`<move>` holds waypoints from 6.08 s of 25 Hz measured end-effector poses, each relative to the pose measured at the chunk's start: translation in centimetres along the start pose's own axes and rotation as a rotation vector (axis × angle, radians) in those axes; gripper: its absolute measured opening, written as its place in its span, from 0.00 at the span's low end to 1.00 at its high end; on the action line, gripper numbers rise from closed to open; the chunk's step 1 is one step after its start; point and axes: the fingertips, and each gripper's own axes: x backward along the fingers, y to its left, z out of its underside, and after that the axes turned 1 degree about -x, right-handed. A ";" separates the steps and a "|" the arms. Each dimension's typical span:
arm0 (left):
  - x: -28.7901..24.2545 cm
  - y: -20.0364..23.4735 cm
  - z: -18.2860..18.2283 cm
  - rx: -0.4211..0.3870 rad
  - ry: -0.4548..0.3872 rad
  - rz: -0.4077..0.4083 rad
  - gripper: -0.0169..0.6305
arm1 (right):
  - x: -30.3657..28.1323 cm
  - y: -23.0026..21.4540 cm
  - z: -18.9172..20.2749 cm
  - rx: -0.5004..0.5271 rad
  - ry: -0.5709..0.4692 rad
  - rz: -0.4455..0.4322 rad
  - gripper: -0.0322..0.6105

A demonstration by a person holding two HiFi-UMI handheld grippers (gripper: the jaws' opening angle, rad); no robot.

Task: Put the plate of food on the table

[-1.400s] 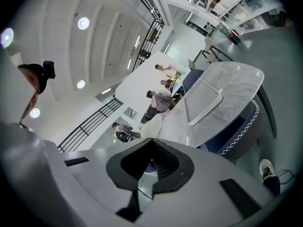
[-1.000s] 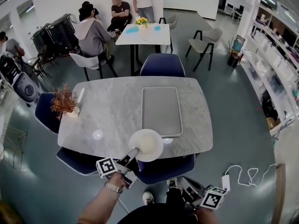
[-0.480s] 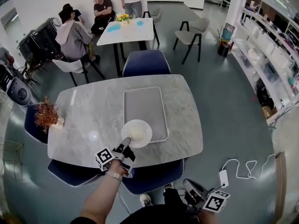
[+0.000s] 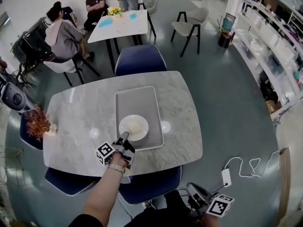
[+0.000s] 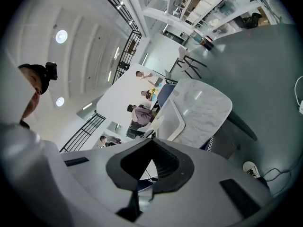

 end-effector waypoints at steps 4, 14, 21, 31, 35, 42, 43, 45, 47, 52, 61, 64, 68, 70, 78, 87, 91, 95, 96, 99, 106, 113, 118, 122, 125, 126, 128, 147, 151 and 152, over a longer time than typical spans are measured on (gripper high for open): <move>-1.8 1.3 -0.7 0.014 -0.020 -0.032 0.08 | -0.4 -1.1 -0.7 -0.020 -0.002 0.014 0.07; -4.7 2.7 -1.5 0.023 -0.046 -0.103 0.08 | -1.1 -2.6 -1.7 -0.050 0.008 0.023 0.07; -5.8 3.0 -1.7 0.017 -0.046 -0.132 0.08 | -0.9 -3.2 -2.4 -0.070 0.006 0.030 0.07; -6.7 4.4 -2.5 0.002 -0.047 -0.234 0.07 | -0.8 -3.8 -2.7 -0.079 0.011 0.039 0.07; -6.8 4.6 -2.3 0.005 -0.031 -0.245 0.08 | -1.2 -3.8 -2.8 -0.080 0.015 0.028 0.07; -6.7 4.2 -2.2 -0.003 -0.030 -0.257 0.17 | -1.2 -4.2 -3.0 -0.060 0.021 0.032 0.07; -6.7 4.2 -2.0 0.000 -0.028 -0.259 0.18 | -1.3 -4.1 -2.9 -0.066 0.022 0.029 0.07; -6.4 4.4 -1.9 0.005 -0.028 -0.260 0.20 | -1.5 -4.0 -2.8 -0.063 0.029 0.026 0.07; -6.2 4.4 -1.9 0.015 -0.031 -0.256 0.21 | -1.7 -4.3 -2.7 -0.039 0.037 0.031 0.07; -6.1 3.1 -1.9 0.023 -0.023 -0.246 0.45 | -1.7 -3.7 -2.6 -0.091 0.036 0.004 0.07; -6.5 0.7 -1.3 -0.020 0.045 -0.209 0.91 | -1.7 -3.2 -2.3 -0.089 0.054 -0.021 0.07; -6.4 0.1 -1.0 -0.028 0.067 -0.193 0.94 | -1.5 -3.2 -2.1 -0.091 0.057 -0.028 0.07; -5.6 0.5 -0.2 -0.043 0.102 -0.167 0.94 | -1.2 -3.3 -2.1 -0.097 0.052 -0.034 0.07; -5.1 0.5 0.2 -0.039 0.106 -0.152 0.94 | -0.9 -3.5 -2.0 -0.102 0.056 -0.038 0.07; -1.8 -0.3 0.5 -0.101 0.105 -0.095 0.94 | -1.2 -3.7 -2.2 -0.102 0.095 -0.064 0.07; 6.9 -11.8 2.1 -0.259 0.121 0.424 0.04 | -4.4 -1.2 0.3 -0.048 0.201 -0.133 0.07; 13.5 -14.6 3.6 -0.344 0.183 0.569 0.04 | -5.0 1.3 3.5 -0.001 0.229 -0.160 0.07; 20.7 -14.3 6.3 -0.550 0.272 0.539 0.04 | -5.1 4.0 7.7 0.051 0.251 -0.182 0.07; 22.6 -14.0 7.2 -0.596 0.294 0.530 0.04 | -5.0 4.7 8.7 0.061 0.252 -0.191 0.07; 28.1 -13.2 10.2 -0.666 0.376 0.554 0.04 | -4.7 7.0 11.7 0.090 0.249 -0.214 0.07; 37.1 -9.8 16.0 -0.752 0.538 0.560 0.04 | -4.3 10.2 18.3 0.172 0.235 -0.229 0.07; 43.4 -6.7 17.3 -0.711 0.588 0.539 0.04 | -3.4 11.2 24.6 0.154 0.265 -0.235 0.07; 46.1 -4.6 19.0 -0.830 0.625 0.506 0.04 | -2.7 12.4 26.1 0.169 0.277 -0.259 0.07; 46.9 -4.5 19.8 -0.798 0.599 0.519 0.04 | -1.7 12.0 26.2 0.188 0.283 -0.255 0.07; 46.9 -5.3 20.2 -0.792 0.582 0.537 0.04 | -0.5 11.8 25.9 0.206 0.275 -0.249 0.07; 46.9 -5.6 20.3 -0.794 0.578 0.545 0.04 | -0.1 11.7 25.9 0.215 0.276 -0.241 0.07; 46.8 -6.1 20.5 -0.790 0.580 0.565 0.04 | 0.7 11.6 26.2 0.218 0.275 -0.239 0.07; 48.1 -5.9 20.9 -0.695 0.551 0.576 0.04 | 2.8 11.8 29.0 0.209 0.265 -0.249 0.07; 48.4 -5.9 20.9 -0.695 0.550 0.570 0.04 | 3.0 11.9 29.1 0.207 0.268 -0.247 0.07; 48.5 -5.9 20.9 -0.694 0.550 0.569 0.04 | 3.0 11.9 29.1 0.206 0.267 -0.247 0.07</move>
